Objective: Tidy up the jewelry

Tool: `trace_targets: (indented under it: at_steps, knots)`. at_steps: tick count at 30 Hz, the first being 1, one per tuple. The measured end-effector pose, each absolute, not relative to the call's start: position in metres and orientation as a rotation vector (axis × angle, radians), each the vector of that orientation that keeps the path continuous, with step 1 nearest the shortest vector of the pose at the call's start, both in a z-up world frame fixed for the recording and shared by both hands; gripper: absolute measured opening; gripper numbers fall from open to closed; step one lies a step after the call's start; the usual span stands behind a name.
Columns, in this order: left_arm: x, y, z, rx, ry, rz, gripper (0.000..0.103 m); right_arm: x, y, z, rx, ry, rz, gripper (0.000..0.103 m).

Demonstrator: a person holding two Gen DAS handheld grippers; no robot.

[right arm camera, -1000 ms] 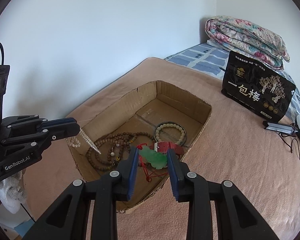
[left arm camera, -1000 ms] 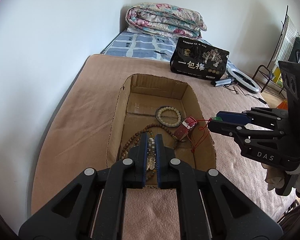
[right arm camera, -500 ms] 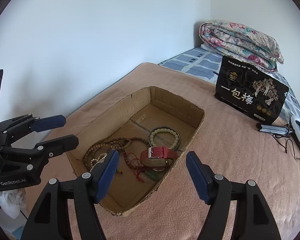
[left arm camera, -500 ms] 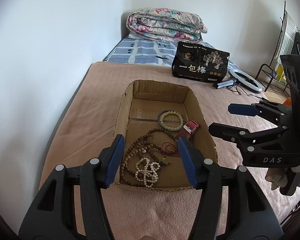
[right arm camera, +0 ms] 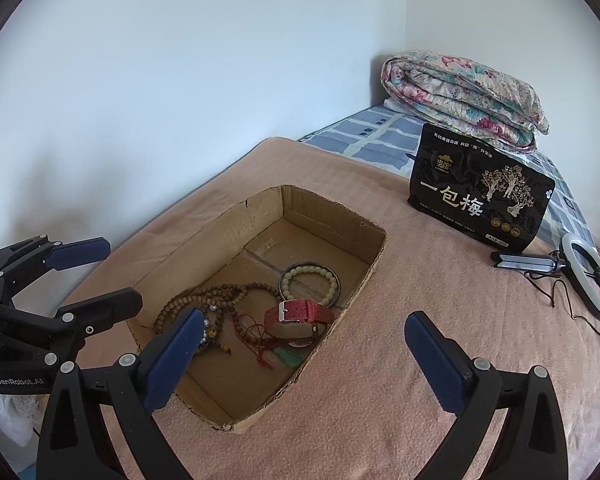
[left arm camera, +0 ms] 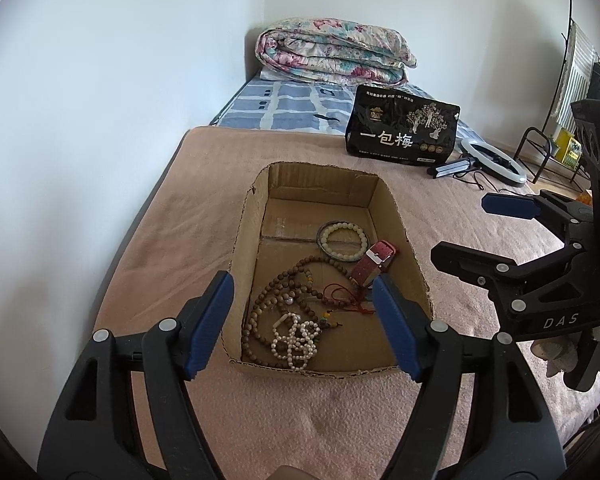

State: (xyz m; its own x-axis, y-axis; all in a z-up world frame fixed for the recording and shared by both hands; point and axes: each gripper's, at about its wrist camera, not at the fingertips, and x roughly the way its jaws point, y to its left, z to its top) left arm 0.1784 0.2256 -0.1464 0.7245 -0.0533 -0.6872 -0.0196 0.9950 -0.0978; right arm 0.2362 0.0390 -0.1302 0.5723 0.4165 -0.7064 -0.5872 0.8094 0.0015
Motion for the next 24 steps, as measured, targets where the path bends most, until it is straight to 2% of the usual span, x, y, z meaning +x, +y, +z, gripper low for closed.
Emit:
trace_targets:
  at_steps: [24]
  knots:
    - [0.121, 0.198, -0.087, -0.078, 0.655, -0.004, 0.074, 0.182, 0.005, -0.072, -0.243, 0.636, 0.57, 0.103]
